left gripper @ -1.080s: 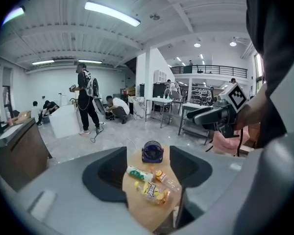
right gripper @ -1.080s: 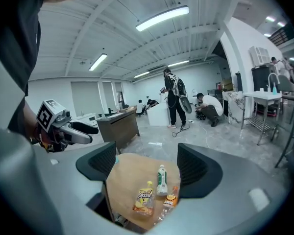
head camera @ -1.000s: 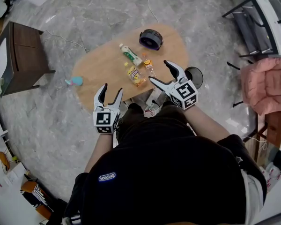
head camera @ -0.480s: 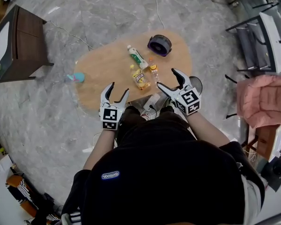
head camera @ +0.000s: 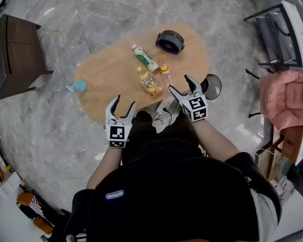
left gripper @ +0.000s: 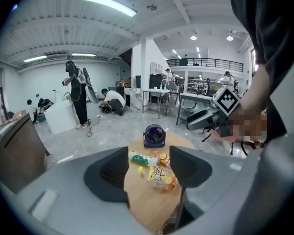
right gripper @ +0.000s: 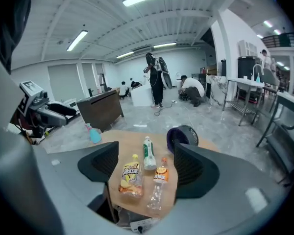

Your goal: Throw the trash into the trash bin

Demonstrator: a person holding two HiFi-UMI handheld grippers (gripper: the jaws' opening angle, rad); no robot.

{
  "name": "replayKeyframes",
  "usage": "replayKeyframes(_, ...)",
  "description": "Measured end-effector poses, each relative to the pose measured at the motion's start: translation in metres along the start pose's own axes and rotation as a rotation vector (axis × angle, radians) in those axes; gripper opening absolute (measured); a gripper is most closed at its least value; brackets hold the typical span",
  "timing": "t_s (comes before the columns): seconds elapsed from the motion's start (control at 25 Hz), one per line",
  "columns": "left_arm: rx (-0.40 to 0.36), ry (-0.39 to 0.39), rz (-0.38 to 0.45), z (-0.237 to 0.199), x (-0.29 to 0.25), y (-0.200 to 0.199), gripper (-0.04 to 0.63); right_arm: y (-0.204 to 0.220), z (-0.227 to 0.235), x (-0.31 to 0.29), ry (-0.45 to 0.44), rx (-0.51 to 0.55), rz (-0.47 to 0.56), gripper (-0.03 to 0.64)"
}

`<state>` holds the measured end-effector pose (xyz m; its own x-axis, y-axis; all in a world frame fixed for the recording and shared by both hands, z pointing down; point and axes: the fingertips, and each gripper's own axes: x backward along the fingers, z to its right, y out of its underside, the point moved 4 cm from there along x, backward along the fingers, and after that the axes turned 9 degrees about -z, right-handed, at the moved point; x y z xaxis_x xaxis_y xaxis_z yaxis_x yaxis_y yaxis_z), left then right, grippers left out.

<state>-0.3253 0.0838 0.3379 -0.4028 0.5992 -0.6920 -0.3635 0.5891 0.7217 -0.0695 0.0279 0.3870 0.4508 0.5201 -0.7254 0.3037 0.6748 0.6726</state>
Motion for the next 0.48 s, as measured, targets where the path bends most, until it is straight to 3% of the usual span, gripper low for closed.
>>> replayKeyframes(0.24,0.063,-0.139,-0.036,0.010,-0.002,0.025,0.256,0.072,0.029,-0.075,-0.038,-0.003,-0.114,0.365)
replayKeyframes(0.48,0.029,-0.101,-0.111,0.041,-0.003,0.060,0.256,0.117,0.038,-0.129,-0.047,0.002,-0.180,0.359)
